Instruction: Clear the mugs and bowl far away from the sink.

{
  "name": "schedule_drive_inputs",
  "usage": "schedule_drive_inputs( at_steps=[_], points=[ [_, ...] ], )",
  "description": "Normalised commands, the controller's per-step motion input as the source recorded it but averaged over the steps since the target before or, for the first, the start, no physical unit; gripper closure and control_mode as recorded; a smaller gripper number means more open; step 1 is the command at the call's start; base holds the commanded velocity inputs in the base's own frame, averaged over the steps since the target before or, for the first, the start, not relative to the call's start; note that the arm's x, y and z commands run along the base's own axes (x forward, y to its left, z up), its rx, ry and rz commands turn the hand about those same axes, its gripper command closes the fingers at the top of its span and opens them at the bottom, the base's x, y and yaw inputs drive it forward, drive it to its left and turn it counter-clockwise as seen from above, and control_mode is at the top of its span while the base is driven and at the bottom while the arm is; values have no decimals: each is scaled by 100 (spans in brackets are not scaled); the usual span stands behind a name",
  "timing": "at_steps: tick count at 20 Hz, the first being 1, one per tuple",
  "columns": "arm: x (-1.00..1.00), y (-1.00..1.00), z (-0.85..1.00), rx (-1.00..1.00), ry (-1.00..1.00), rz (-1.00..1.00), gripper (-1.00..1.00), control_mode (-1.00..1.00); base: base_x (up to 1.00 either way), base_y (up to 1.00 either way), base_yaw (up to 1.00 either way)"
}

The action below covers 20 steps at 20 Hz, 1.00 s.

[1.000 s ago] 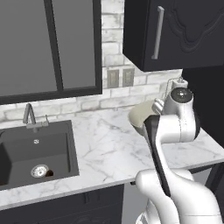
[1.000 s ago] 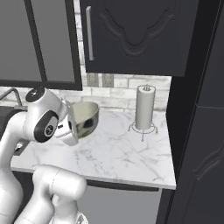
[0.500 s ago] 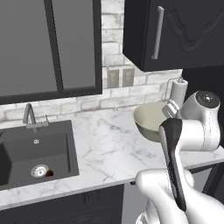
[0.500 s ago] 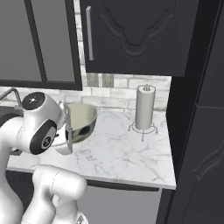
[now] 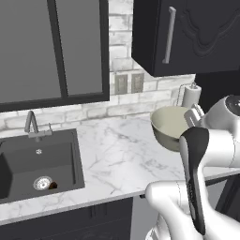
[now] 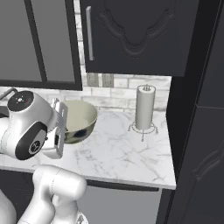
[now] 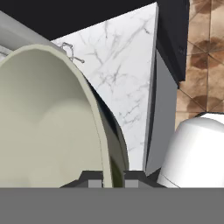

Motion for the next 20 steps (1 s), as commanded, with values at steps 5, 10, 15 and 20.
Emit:
schedule_drive_inputs(
  at_steps=[5,10,15,20],
  points=[
    [-41,0,5,8,-1,-2,100,100,-40,6,-1],
    [0,0,0,0,0,0,100,100,-100,20,0],
    [0,0,0,0,0,0,100,100,-98,32,0],
    [0,0,0,0,0,0,100,100,-32,70,17]
  ],
)
